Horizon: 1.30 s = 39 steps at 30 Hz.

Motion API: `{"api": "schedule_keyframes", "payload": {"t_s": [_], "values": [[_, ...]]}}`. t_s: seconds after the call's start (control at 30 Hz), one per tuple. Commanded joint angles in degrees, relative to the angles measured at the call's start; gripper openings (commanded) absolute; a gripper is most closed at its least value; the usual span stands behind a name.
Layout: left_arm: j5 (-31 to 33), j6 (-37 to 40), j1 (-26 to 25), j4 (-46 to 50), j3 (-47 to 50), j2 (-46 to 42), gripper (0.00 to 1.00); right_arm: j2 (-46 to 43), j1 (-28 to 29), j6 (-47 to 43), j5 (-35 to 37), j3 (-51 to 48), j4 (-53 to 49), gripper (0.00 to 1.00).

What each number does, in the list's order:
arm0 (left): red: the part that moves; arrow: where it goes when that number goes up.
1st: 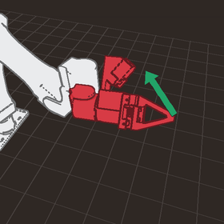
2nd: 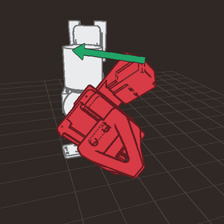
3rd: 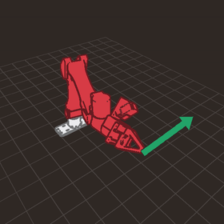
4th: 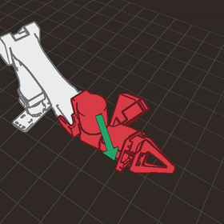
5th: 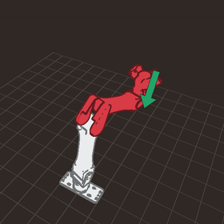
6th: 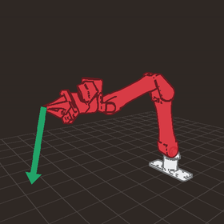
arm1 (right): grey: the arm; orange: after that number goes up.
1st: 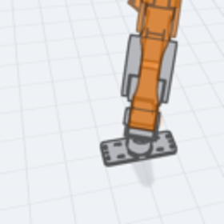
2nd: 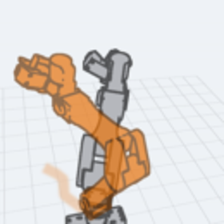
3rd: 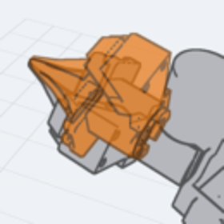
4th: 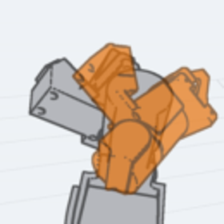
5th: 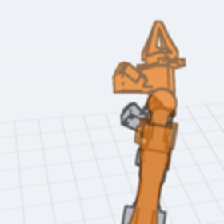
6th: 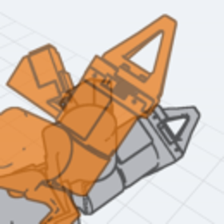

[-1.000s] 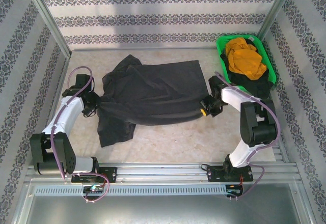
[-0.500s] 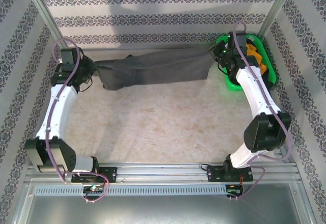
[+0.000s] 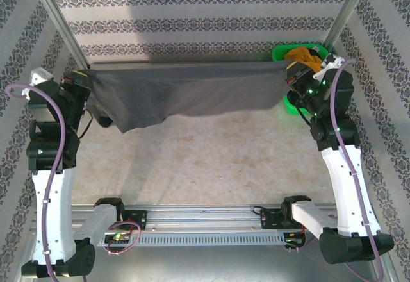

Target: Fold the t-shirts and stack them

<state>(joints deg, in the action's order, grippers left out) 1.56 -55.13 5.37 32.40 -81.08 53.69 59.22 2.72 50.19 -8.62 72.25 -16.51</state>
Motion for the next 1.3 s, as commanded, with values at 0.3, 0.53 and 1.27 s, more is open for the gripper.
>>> {"api": "schedule_keyframes", "payload": {"t_s": [0.3,0.53,1.27], "values": [[-11.2,-0.6,3.2,-6.7,-7.5,29.9,0.0,29.9,-1.4,4.3,-9.5,15.6,11.0,0.0],[-20.6,-0.7,6.9,-8.7,-24.9,44.0,0.0,43.6,-2.7,6.0,-11.8,34.9,8.9,0.0],[-11.0,-3.7,8.4,6.5,12.3,7.4,0.32,13.6,-8.8,5.7,-2.3,-9.6,-2.6,0.25]]}}
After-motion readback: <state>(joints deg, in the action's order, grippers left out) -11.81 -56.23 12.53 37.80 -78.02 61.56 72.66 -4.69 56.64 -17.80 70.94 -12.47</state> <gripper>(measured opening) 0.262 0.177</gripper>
